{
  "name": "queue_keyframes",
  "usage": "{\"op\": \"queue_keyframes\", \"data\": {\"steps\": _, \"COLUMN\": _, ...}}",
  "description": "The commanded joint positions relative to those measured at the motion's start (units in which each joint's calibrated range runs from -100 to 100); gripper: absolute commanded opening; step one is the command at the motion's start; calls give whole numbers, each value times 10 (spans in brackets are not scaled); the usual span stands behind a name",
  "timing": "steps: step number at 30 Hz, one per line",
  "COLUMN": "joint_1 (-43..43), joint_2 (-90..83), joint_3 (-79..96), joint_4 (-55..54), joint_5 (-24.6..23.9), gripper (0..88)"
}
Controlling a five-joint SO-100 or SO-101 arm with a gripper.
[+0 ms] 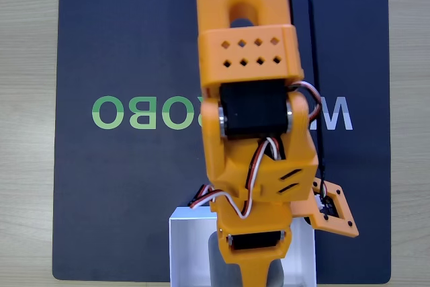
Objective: Grab the usb to bin
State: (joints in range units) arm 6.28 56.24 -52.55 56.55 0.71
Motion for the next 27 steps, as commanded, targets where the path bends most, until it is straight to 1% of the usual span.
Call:
{"op": "queue_keyframes", "data": {"steps": 1, "joint_1": 3, "joint_2": -18, "joint_3": -29, "joint_4": -11, "joint_5": 2, "gripper": 57}}
{"op": "queue_keyframes", "data": {"steps": 4, "joint_1": 3, "joint_2": -19, "joint_3": -29, "joint_4": -5, "joint_5": 2, "gripper": 76}}
{"op": "queue_keyframes", "data": {"steps": 11, "joint_1": 2, "joint_2": -20, "joint_3": -28, "joint_4": -3, "joint_5": 2, "gripper": 246}}
{"op": "queue_keyframes", "data": {"steps": 16, "joint_1": 2, "joint_2": -20, "joint_3": -28, "joint_4": -3, "joint_5": 2, "gripper": 323}}
{"op": "queue_keyframes", "data": {"steps": 23, "joint_1": 2, "joint_2": -20, "joint_3": -27, "joint_4": -3, "joint_5": 2, "gripper": 461}}
{"op": "queue_keyframes", "data": {"steps": 27, "joint_1": 2, "joint_2": -20, "joint_3": -27, "joint_4": -3, "joint_5": 2, "gripper": 502}}
